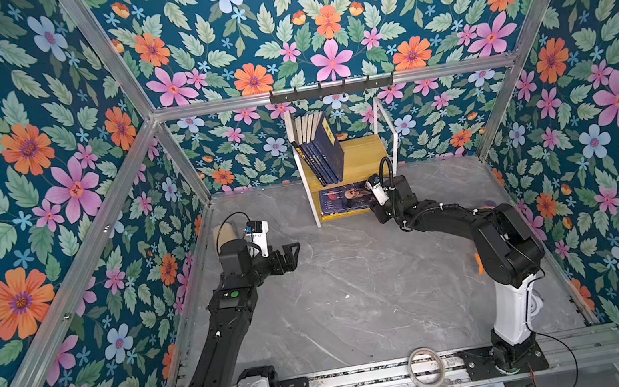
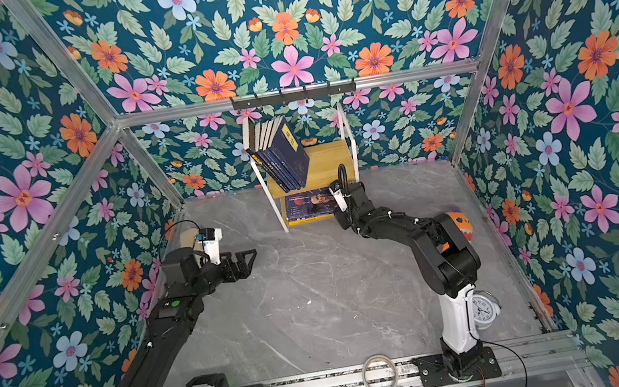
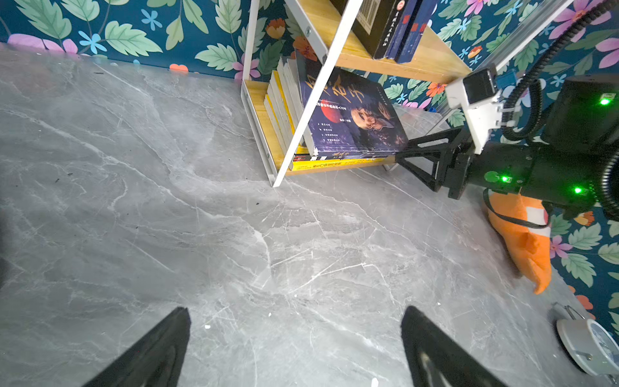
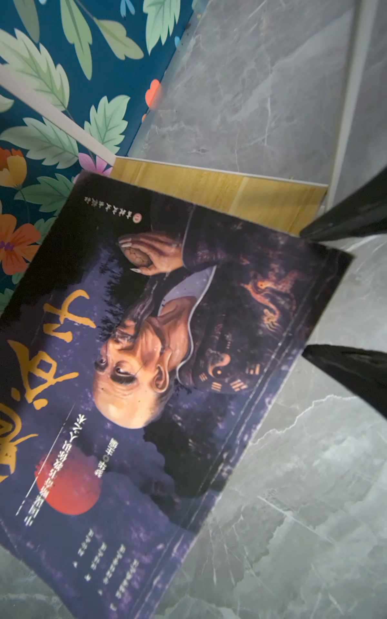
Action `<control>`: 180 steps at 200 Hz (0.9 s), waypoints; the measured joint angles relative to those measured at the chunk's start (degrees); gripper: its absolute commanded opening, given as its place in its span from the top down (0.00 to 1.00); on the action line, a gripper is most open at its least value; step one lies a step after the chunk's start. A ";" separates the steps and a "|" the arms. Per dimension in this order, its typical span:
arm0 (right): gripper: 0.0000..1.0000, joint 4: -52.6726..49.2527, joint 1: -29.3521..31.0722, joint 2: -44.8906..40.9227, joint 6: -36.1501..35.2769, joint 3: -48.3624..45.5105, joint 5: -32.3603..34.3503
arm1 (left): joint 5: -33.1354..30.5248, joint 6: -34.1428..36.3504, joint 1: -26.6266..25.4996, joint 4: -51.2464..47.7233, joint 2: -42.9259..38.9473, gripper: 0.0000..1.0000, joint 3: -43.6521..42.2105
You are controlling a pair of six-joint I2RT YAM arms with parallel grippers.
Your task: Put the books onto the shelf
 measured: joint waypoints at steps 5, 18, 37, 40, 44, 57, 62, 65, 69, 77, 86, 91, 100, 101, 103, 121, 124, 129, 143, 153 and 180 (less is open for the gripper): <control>0.51 0.55 0.04 0.11 0.20 0.00 0.35 | 0.00 0.00 0.00 0.00 -0.02 0.00 0.00; 0.51 1.55 0.15 0.22 0.87 -0.26 1.31 | -0.02 0.02 -0.13 0.00 -0.02 0.00 0.00; 0.52 3.63 0.50 0.22 2.40 -1.27 3.21 | -0.02 0.02 -0.31 0.00 -0.02 0.00 0.00; 0.52 3.98 0.57 0.20 2.69 -1.44 3.58 | -0.02 0.02 -0.31 0.00 -0.02 0.00 0.00; 0.52 4.33 0.66 0.20 2.95 -1.68 3.96 | -0.02 0.02 -0.37 0.00 -0.02 0.00 0.00; 0.52 5.49 0.90 0.11 3.58 -2.29 5.35 | -0.02 0.02 -0.39 0.00 -0.02 0.00 0.00; 0.52 6.10 1.03 0.07 4.07 -2.54 5.99 | -0.02 0.02 -0.42 0.00 -0.02 0.00 0.00; 0.52 6.36 1.11 -0.02 4.28 -2.69 6.40 | -0.02 0.02 -0.44 0.00 -0.02 0.00 0.00; 0.51 6.60 1.22 -0.13 4.48 -2.89 6.75 | -0.02 0.02 -0.46 0.00 -0.02 0.00 0.00; 0.51 7.15 1.42 -0.57 4.76 -3.45 7.17 | -0.02 0.02 -0.50 0.00 -0.02 0.00 0.00; 0.50 7.85 1.81 -1.22 5.14 -4.24 8.02 | -0.02 0.02 -0.50 0.00 -0.04 0.00 0.00; 0.50 8.17 2.01 -1.66 5.51 -4.74 8.31 | -0.02 0.02 -0.52 0.00 -0.07 0.00 0.00; 0.49 8.66 2.47 -2.69 5.77 -5.95 8.68 | -0.04 0.04 -0.61 0.00 -0.13 0.00 0.00; 0.49 8.66 2.56 -2.82 5.79 -6.14 8.74 | -0.04 0.04 -0.61 0.00 -0.13 0.00 0.00; 0.49 8.66 2.64 -3.04 5.88 -6.36 8.81 | -0.04 0.04 -0.66 0.00 -0.13 0.00 0.00; 0.49 8.24 4.17 -5.70 7.19 -9.07 9.60 | -0.09 0.04 -0.79 -0.02 -0.13 0.00 0.02; 0.49 8.24 4.55 -6.16 7.45 -9.46 9.60 | -0.09 0.04 -0.79 -0.02 -0.13 0.00 0.04; 0.51 8.22 5.01 -6.69 7.63 -9.94 9.66 | -0.07 0.04 -0.81 -0.02 -0.13 0.00 0.11; 0.65 8.00 6.60 -7.72 8.79 -10.84 9.88 | -0.07 0.04 -0.81 -0.02 -0.11 0.00 0.13; 0.84 7.76 7.69 -7.85 9.68 -10.84 9.86 | -0.07 0.04 -0.81 0.00 -0.04 0.00 0.13; 1.00 8.26 9.25 -6.60 12.98 -10.25 9.35 | -0.04 0.04 -0.81 0.00 -0.04 0.00 0.11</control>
